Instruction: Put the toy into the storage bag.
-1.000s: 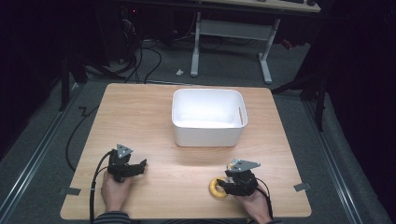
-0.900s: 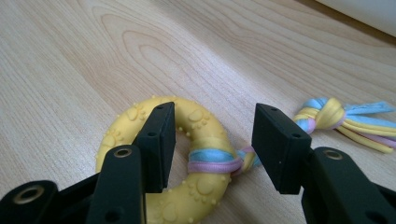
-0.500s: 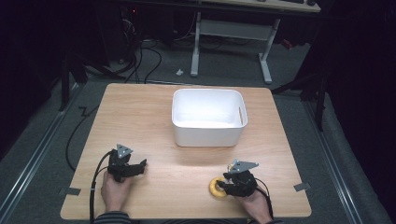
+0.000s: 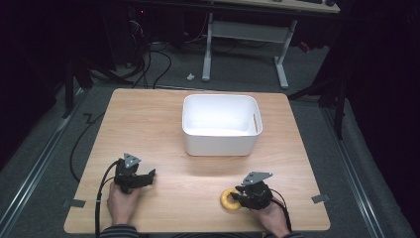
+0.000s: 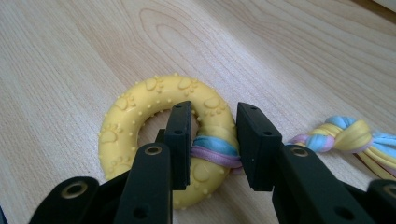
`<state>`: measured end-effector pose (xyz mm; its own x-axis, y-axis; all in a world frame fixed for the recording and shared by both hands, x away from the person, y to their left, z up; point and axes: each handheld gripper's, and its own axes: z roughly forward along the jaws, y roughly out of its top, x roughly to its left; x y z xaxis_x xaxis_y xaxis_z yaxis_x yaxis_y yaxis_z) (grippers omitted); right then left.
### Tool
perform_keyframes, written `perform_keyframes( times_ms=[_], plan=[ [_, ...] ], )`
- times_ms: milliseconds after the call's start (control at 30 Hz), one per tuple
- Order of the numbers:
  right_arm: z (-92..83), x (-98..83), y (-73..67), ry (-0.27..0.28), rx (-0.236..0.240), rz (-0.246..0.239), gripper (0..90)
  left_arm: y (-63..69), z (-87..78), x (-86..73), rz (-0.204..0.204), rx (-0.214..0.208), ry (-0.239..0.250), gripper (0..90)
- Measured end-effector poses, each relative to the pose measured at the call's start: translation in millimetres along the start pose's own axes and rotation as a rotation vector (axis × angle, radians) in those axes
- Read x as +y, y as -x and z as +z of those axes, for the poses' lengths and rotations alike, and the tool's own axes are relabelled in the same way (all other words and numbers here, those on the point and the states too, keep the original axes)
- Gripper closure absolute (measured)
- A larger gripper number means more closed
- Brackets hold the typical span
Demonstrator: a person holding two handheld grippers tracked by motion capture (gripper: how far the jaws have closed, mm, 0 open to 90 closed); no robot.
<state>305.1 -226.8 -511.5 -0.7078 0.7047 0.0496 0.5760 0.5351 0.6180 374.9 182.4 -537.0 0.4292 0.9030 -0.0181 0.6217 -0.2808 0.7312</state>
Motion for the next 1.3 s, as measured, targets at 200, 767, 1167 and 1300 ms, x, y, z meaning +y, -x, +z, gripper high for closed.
perform_keyframes(
  times_ms=[200, 767, 1167, 1300],
  plan=[
    [-5.1, 1.8, 2.1, 0.020, -0.004, 0.011, 68.0, 0.0, 0.0, 0.0, 0.000, 0.000, 0.000, 17.2],
    [-31.4, 11.9, 16.3, 0.086, -0.026, 0.043, 68.1, 0.0, 0.0, 0.0, 0.000, 0.000, 0.000, 17.2],
    [-51.3, 22.6, 23.2, 0.108, -0.050, 0.035, 68.1, 0.0, 0.0, 0.0, 0.000, 0.000, 0.000, 17.2],
    [-57.2, 25.1, 25.2, 0.119, -0.057, 0.031, 68.1, 0.0, 0.0, 0.0, 0.000, 0.000, 0.000, 17.2]
  ],
)
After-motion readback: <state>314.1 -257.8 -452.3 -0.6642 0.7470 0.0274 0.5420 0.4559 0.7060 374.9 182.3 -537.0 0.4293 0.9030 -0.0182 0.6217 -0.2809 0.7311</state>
